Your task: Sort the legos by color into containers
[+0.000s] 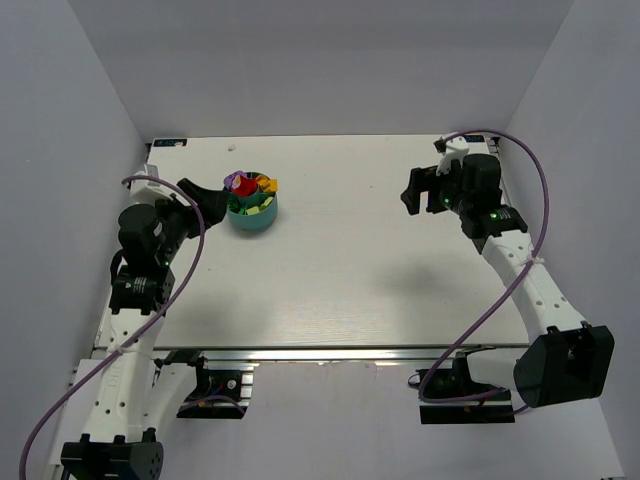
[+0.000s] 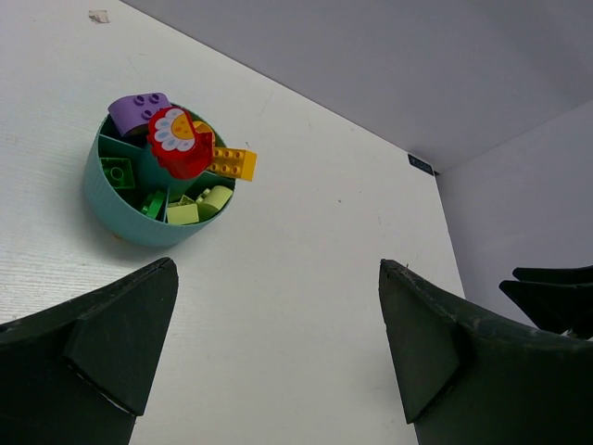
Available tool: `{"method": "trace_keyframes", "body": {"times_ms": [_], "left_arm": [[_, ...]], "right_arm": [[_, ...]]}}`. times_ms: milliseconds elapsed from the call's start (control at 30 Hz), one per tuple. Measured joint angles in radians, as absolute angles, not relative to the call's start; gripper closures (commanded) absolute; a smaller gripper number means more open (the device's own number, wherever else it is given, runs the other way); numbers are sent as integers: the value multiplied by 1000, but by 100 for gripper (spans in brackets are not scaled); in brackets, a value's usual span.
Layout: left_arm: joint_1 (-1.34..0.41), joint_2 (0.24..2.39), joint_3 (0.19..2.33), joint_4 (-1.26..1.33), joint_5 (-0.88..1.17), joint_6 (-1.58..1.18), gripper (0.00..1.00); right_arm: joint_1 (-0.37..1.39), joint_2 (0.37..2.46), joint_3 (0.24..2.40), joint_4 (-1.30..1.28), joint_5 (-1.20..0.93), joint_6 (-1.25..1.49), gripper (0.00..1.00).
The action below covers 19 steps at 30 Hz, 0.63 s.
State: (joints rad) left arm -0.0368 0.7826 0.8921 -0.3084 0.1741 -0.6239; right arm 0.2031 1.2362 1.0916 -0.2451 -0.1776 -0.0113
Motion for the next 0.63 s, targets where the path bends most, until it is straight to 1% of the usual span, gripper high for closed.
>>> {"method": "trace_keyframes", "body": {"times_ms": [633], "left_arm": [[-37,757,892,-311,181,-625,2]], "right_arm": [[203,1217,1029,-264,-130,-31,10]]}}
